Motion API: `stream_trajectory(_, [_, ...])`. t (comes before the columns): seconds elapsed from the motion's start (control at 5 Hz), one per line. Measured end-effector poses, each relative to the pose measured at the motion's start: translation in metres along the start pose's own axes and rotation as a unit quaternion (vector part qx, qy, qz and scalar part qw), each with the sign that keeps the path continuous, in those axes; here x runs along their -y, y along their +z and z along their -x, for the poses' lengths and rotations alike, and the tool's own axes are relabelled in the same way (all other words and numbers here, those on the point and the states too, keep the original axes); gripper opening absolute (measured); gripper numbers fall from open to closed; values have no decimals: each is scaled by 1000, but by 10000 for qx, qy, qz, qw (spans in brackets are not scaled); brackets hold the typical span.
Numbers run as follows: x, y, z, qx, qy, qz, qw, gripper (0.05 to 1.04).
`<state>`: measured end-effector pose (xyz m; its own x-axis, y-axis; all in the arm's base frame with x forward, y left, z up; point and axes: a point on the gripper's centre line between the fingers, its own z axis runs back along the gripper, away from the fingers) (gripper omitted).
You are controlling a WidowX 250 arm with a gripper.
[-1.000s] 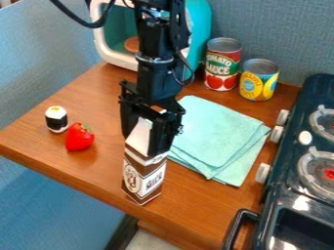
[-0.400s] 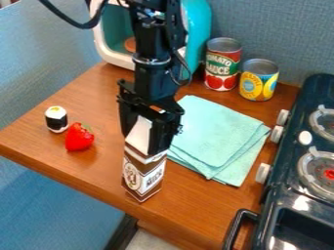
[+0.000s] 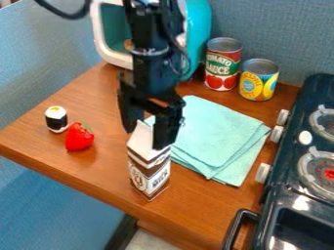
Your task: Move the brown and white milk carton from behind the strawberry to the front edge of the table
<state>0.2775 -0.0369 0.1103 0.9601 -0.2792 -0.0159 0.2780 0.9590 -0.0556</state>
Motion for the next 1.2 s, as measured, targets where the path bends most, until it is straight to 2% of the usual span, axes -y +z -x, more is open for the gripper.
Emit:
stream_trajectory(0.2, [-8, 25, 9, 144, 219, 172, 9995, 1007])
stream_trajectory(0.4, [-15, 51, 9, 193, 181, 85, 9996, 1003])
stream_trajectory(0.6, [-47, 80, 10, 267, 385, -274, 9985, 1001])
stream_trajectory(0.8, [-86, 79, 6, 44, 700, -682, 9952, 1001])
stream_trajectory(1.0, [-114, 63, 7, -289, 742, -1187, 9897, 1001])
stream_trajectory(1.2, [-121, 40, 6, -612, 950, -1006, 9885, 1001])
